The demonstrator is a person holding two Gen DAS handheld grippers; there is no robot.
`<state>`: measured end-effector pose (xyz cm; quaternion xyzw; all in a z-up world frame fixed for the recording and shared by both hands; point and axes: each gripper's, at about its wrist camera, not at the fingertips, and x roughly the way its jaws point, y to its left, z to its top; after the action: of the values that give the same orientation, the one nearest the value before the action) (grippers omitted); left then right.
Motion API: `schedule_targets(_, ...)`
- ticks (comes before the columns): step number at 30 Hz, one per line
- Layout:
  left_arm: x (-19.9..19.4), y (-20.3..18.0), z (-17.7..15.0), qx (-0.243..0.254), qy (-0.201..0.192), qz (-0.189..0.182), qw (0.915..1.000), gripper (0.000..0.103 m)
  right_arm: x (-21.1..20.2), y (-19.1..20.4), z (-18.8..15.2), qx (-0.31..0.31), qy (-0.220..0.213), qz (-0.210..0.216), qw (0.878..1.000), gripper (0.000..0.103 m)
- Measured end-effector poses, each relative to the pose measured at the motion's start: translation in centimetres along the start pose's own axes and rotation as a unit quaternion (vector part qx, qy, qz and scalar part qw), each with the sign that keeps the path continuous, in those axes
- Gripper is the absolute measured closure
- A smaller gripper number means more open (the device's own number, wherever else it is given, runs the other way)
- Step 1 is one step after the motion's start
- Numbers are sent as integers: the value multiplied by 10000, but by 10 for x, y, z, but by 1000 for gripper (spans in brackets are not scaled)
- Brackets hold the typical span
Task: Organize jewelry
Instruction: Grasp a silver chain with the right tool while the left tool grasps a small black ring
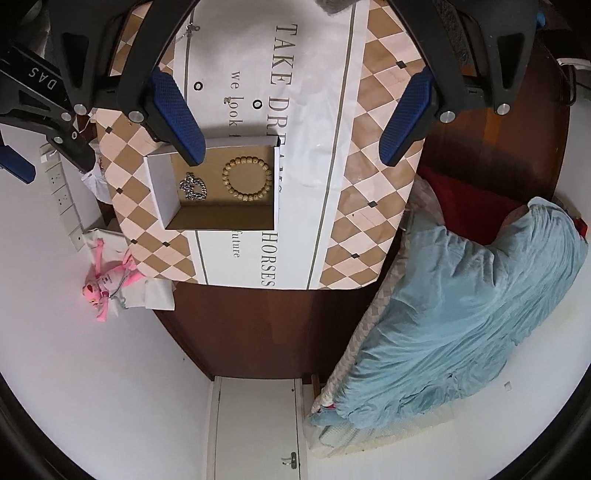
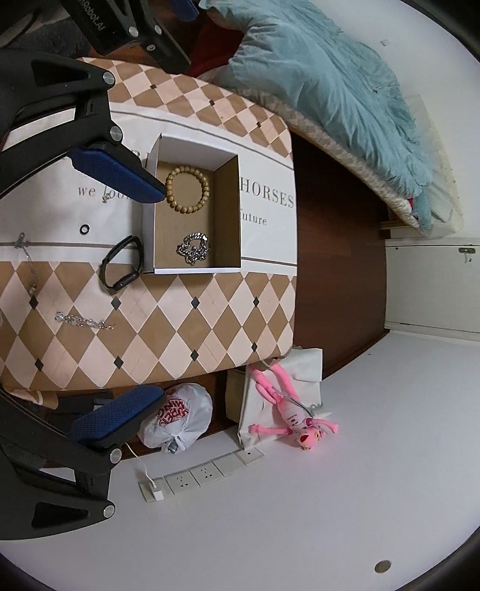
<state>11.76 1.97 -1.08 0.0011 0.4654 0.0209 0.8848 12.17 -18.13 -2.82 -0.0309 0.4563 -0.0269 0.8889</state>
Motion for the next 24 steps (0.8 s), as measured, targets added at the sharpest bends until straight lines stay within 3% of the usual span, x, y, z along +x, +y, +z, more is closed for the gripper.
schedule_targets(7, -16, 2, -13, -93, -25, 19, 10000, 7, -14, -10, -16, 210, 105, 195, 9995, 3)
schedule_targets(11, -3, 1, -35, -19, 106, 146, 9998, 7, 9, -22, -46, 340, 586, 187, 9975, 3)
schedule_targets(16, 37, 1, -76, 34, 607, 388, 9974, 7, 57, -34, -108, 583, 1382, 210, 9885, 3)
schedule_targets(21, 68, -7, -113, 190, 1052, 460, 9932, 7, 104, -38, -167, 955, 1870, 626, 9757, 24)
schedule_targets(24, 80, -10, -126, 247, 1248, 446, 9909, 7, 117, -34, -183, 1029, 1906, 728, 9735, 35)
